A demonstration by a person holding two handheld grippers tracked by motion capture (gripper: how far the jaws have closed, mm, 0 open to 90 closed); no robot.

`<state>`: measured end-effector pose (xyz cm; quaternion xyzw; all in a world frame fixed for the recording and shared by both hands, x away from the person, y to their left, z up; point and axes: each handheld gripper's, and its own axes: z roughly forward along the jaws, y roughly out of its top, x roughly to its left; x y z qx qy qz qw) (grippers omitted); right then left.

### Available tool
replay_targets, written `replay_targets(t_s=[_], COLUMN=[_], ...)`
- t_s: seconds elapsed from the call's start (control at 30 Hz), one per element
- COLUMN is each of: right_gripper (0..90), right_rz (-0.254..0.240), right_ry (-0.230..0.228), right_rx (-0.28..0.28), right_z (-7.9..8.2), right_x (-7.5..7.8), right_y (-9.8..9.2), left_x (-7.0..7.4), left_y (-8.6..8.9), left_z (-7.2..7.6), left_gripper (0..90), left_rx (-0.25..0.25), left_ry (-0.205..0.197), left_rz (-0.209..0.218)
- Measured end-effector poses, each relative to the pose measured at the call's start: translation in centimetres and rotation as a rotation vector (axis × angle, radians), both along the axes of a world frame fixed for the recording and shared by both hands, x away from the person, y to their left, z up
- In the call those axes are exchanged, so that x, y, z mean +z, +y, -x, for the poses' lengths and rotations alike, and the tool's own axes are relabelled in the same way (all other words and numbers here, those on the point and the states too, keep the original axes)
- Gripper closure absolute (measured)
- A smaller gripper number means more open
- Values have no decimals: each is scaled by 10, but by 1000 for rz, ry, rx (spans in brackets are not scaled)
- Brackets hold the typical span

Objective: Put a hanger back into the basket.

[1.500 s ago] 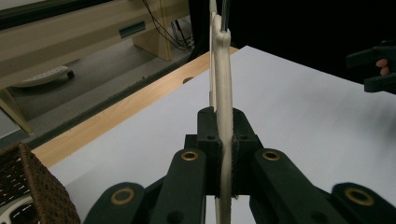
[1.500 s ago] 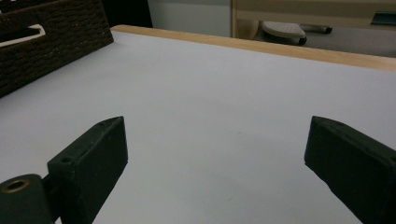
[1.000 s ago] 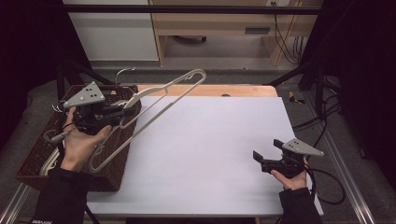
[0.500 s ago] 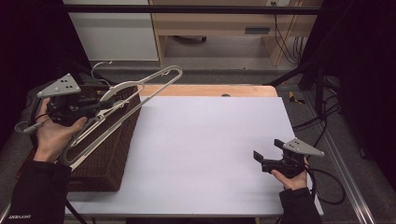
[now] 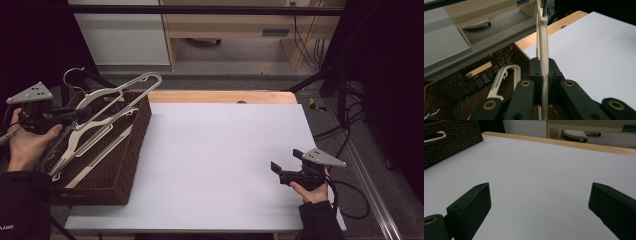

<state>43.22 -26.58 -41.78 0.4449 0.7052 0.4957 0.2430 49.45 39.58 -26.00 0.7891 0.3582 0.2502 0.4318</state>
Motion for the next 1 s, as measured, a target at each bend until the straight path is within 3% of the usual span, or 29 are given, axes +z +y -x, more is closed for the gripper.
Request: replay_targets(t_s=[0.13, 0.4, 0.47, 0.67, 0.9, 1.0], right_gripper=[48, 48, 48, 48, 49, 49], right_rz=[1, 2, 4, 7, 7, 8], right_ry=[3, -2, -2, 2, 2, 3], right_rx=[-2, 1, 5, 2, 3, 4], right_z=[0, -1, -1, -1, -1, -1], right_x=[0, -1, -1, -1, -1, -1], right_y=[0, 0, 0, 1, 1, 1], left_x=[-10, -32, -36, -50, -80, -93], left_y=[15, 33, 36, 31, 26, 27], left_z=[-5, -8, -8, -14, -20, -21], left_gripper=[857, 856, 857, 856, 855, 855], left_rx=[38, 86, 90, 84, 94, 113], left_ry=[27, 68, 68, 116, 187, 207], left_rz=[1, -41, -26, -77, -74, -41])
